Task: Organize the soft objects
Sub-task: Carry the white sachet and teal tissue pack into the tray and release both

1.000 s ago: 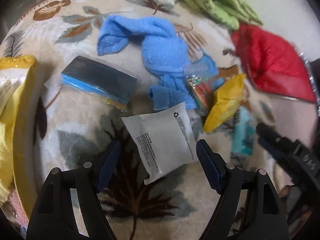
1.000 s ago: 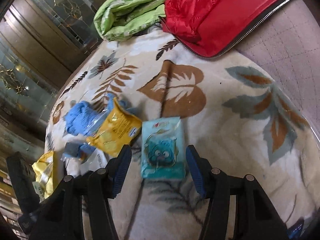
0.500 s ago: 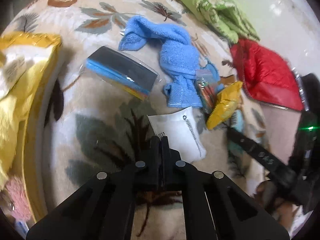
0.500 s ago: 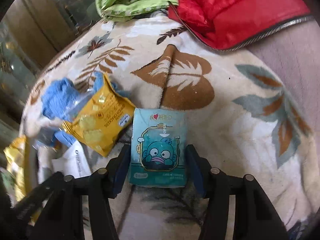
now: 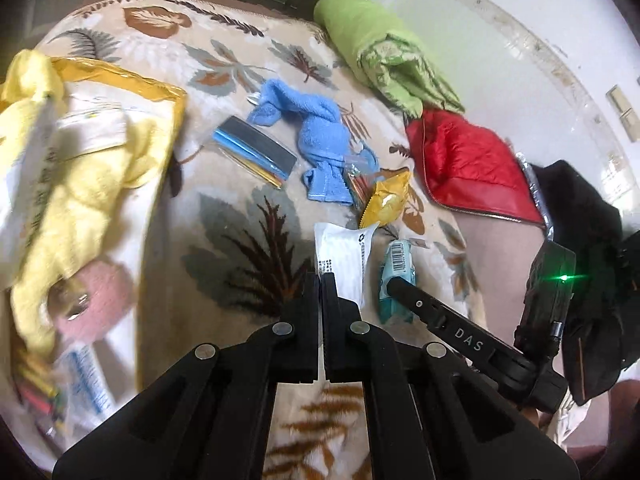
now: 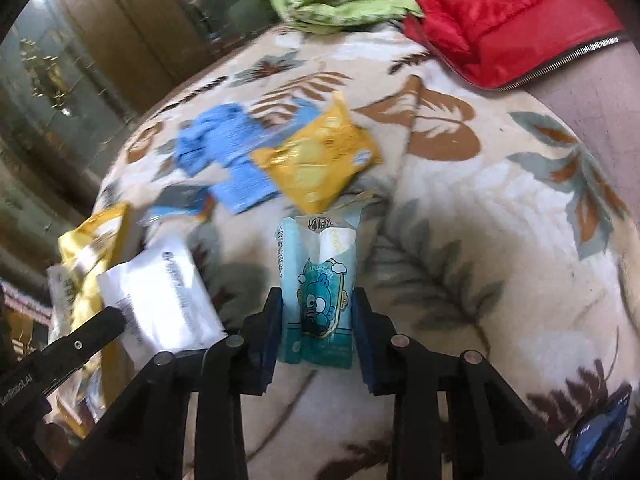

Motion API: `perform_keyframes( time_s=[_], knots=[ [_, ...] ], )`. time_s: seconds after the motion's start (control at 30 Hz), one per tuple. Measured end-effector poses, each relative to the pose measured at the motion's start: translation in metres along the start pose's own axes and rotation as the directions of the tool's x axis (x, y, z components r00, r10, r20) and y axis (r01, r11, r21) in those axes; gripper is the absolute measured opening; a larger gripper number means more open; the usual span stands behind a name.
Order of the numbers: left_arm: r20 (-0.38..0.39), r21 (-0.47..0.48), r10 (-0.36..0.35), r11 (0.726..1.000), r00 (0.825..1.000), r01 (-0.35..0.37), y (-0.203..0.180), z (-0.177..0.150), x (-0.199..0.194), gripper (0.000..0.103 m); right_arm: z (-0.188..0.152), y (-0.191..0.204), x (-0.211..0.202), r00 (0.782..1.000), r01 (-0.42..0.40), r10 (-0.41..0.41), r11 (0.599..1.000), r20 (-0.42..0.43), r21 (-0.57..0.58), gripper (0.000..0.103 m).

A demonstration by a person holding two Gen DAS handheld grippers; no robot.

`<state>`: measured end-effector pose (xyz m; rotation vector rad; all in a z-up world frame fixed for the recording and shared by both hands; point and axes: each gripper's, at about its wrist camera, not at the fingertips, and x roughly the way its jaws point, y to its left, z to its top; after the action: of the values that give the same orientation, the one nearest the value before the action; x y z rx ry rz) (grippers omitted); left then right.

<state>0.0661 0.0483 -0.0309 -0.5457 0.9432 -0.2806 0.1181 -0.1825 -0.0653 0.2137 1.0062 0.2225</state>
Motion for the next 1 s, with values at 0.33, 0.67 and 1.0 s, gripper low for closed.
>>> perform_keyframes(
  time_s=[0.33, 0.67, 1.0],
  knots=[
    [0.135, -0.081, -0.114, 0.989, 0.984, 0.125, 0.023, 0.003, -0.086, 0.0, -0.01, 0.072, -0.029, 0.975, -0.222, 0.223, 0.969, -0.004, -0.105, 0.033],
    [0.237, -0.184, -0.037, 0.979, 0.971, 0.083, 0.094, 0.042, -0.146, 0.0, 0.01, 0.162, -0.008, 0.93, -0.367, 0.359, 0.908, -0.079, -0.202, 0.033],
    [0.162, -0.304, 0.018, 0.952, 0.987, 0.033, 0.167, 0.08, -0.11, 0.0, 0.045, 0.211, 0.068, 0.953, -0.295, 0.267, 0.925, -0.142, -0.24, 0.033]
  ],
)
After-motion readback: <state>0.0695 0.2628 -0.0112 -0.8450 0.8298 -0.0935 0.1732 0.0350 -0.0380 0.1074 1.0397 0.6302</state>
